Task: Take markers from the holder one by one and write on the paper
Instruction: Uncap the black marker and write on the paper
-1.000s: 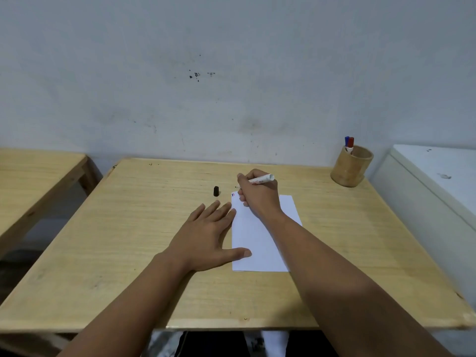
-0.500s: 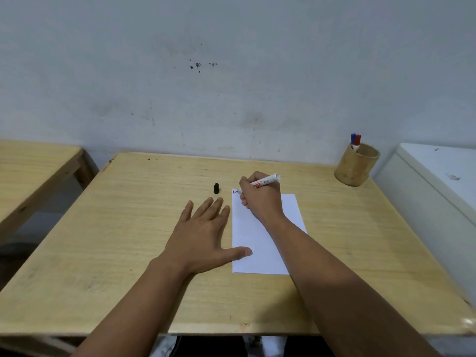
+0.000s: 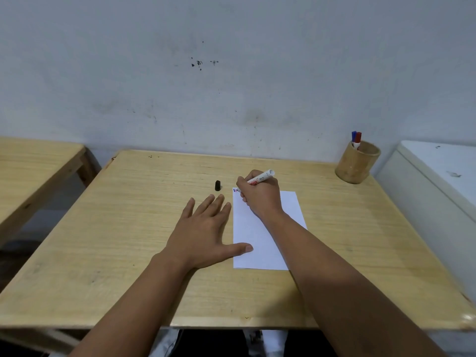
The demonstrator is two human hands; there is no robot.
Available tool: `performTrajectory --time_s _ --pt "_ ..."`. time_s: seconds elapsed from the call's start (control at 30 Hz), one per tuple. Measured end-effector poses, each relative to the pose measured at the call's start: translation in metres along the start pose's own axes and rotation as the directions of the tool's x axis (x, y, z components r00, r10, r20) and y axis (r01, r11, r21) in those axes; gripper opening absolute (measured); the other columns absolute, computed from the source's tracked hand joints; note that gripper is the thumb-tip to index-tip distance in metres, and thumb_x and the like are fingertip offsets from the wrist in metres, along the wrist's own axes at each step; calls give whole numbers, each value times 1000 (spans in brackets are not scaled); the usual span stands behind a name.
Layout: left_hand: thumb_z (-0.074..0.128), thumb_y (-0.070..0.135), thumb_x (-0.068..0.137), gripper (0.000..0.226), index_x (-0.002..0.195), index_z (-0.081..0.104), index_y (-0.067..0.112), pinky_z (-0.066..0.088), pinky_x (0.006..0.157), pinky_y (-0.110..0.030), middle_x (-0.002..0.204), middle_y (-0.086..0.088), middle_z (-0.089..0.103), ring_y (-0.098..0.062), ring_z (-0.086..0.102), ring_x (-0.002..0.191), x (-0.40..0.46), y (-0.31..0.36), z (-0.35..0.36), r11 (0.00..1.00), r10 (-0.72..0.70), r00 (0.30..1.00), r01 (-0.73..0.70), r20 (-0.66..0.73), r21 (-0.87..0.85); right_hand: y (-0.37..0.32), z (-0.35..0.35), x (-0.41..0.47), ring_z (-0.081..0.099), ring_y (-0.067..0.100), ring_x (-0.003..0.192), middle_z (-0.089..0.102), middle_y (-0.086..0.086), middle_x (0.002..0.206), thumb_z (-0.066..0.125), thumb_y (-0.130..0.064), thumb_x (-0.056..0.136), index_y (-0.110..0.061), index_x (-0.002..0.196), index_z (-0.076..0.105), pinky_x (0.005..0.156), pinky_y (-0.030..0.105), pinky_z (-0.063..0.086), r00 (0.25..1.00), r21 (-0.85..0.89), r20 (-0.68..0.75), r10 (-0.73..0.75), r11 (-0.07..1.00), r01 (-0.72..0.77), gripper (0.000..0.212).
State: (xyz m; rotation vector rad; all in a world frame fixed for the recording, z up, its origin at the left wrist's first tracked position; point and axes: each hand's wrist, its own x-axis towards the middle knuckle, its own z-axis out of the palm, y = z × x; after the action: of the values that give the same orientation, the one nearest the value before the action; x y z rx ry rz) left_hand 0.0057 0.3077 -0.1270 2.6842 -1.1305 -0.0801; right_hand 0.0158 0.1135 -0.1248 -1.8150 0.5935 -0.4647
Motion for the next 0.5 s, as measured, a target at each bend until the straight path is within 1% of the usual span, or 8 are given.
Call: performTrajectory --time_s 0.17,0.2,0.27,0.33,0.37,0.4,0.43,0.5 --pt "29 102 71 120 165 20 26 -2 128 -52 173 6 4 -10 -4 159 1 0 0 1000 0 1000 0 -8 10 -3 0 -1 70 28 56 70 5 59 68 -33 78 -23 56 58 63 50 63 1000 -34 -9 8 999 -8 26" --pt "29 102 71 120 165 20 26 -2 128 -52 173 6 4 -10 -4 159 1 -1 0 1000 -1 1000 1 -12 5 -3 0 -1 70 29 56 71 9 62 68 -31 80 -23 57 58 60 47 61 1000 -23 -20 16 1000 -17 27" --pt "30 102 71 121 164 22 26 -1 128 -52 173 6 5 -10 -3 160 1 0 0 1000 7 1000 -7 -22 -4 -1 -1 0 67 25 54 70 17 64 72 -27 87 -17 61 59 56 37 55 999 78 -31 42 996 -40 31" --pt "33 102 70 120 163 28 26 0 128 -51 173 7 10 -10 2 159 -1 2 -3 1000 9 1000 -9 -16 -29 -1 -2 1 63 21 54 66 16 64 76 -25 93 -9 69 58 53 29 50 998 181 -22 58 982 -54 34" --pt "39 100 71 115 159 36 27 3 128 -50 172 8 18 -9 8 159 -1 4 -6 997 -9 1000 8 -18 -77 -1 -3 2 62 19 54 66 14 65 77 -26 94 -10 70 57 51 27 48 998 205 -15 63 977 -58 35" --pt "48 94 73 104 153 47 27 9 128 -48 167 9 30 -9 20 156 1 4 -9 985 -53 998 46 -32 -169 -1 -3 3 61 18 53 66 12 64 78 -27 95 -12 69 57 50 26 47 998 222 -8 69 973 -66 37" --pt "59 84 77 89 144 56 25 19 126 -47 159 10 44 -10 35 149 5 3 -13 953 -117 991 94 -63 -288 -2 -3 4 59 18 52 65 11 63 79 -28 95 -13 68 55 49 26 46 997 239 3 75 968 -74 39" --pt "72 59 85 61 136 62 28 43 112 -46 141 9 62 -13 58 128 21 -2 -18 866 -256 948 138 -189 -481 -3 -5 7 56 20 52 64 10 60 81 -27 94 -15 66 54 48 26 43 995 284 50 85 954 -96 41"
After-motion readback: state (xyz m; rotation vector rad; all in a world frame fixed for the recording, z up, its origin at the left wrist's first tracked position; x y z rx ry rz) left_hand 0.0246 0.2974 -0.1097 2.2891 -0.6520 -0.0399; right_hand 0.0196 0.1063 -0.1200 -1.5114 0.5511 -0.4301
